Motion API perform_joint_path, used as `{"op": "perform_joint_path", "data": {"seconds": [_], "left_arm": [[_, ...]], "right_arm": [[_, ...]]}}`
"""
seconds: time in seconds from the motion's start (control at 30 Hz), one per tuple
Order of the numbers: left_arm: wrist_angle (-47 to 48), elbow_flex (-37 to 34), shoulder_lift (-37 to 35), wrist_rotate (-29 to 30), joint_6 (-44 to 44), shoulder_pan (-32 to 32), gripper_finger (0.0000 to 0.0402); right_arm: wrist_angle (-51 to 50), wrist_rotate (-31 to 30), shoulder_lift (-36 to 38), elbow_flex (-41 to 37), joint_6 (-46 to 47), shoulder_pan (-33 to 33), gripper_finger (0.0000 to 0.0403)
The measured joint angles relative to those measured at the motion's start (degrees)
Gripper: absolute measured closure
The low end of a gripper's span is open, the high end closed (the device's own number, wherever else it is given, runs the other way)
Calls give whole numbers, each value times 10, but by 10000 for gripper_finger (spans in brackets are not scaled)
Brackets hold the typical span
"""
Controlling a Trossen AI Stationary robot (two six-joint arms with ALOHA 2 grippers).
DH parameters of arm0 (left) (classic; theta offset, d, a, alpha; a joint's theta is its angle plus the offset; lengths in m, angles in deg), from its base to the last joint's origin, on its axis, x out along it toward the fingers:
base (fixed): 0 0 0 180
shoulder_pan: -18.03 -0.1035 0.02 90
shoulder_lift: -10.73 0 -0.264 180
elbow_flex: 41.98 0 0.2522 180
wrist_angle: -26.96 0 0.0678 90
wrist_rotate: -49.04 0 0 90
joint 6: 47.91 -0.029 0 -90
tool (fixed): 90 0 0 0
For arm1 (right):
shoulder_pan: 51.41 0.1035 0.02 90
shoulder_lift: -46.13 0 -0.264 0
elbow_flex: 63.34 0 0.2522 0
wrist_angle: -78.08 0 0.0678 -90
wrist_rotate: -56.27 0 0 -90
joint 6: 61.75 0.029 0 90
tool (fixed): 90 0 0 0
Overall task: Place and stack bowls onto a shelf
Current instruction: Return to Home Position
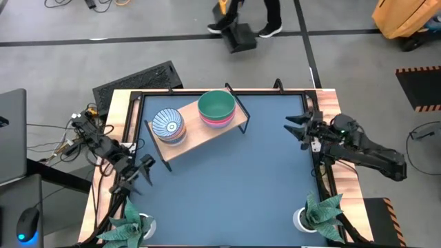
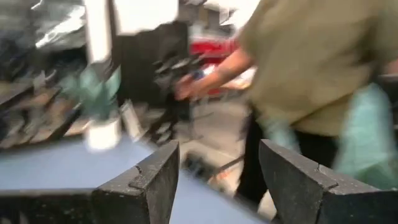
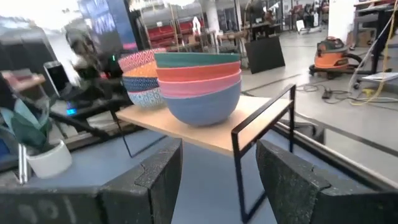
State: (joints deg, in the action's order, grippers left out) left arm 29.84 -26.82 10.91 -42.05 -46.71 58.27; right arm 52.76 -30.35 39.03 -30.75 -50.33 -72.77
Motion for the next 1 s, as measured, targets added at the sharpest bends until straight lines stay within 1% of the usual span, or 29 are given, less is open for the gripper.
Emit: {"op": "perform_joint_path", "data": {"seconds": [0.1, 0.13, 0.23, 0.33, 0.4, 0.5, 0.6, 0.7, 0.8, 0.87, 1.0], "left_arm": [[23, -8, 3, 61, 16, -1, 193], [27, -8, 2, 72, 14, -1, 193], [28, -8, -1, 76, -22, -1, 193], [34, -8, -1, 76, -31, -1, 193], [48, -8, -1, 79, -25, -1, 193], [51, -8, -1, 80, -26, -1, 193], [54, -8, -1, 83, -32, -1, 193], [64, -9, -1, 113, -34, -1, 193], [69, -9, -1, 162, -35, -1, 193], [65, -9, 0, 185, -36, -1, 193], [64, -9, 0, 195, -30, -1, 193]], "right_arm": [[82, 4, 11, -70, 33, 0, 173], [112, 8, 14, -92, 40, 0, 173], [205, 13, 26, -145, 59, 0, 173], [239, 13, 42, -181, 66, 0, 173], [217, 9, 54, -183, 71, 0, 173], [153, -6, 64, -183, 77, 0, 173], [141, -8, 71, -183, 77, 0, 173], [137, -10, 70, -184, 64, 0, 173], [130, -31, 69, -184, 52, 0, 173], [129, -36, 67, -184, 43, -1, 173], [127, -36, 51, -184, 22, 0, 173]]}}
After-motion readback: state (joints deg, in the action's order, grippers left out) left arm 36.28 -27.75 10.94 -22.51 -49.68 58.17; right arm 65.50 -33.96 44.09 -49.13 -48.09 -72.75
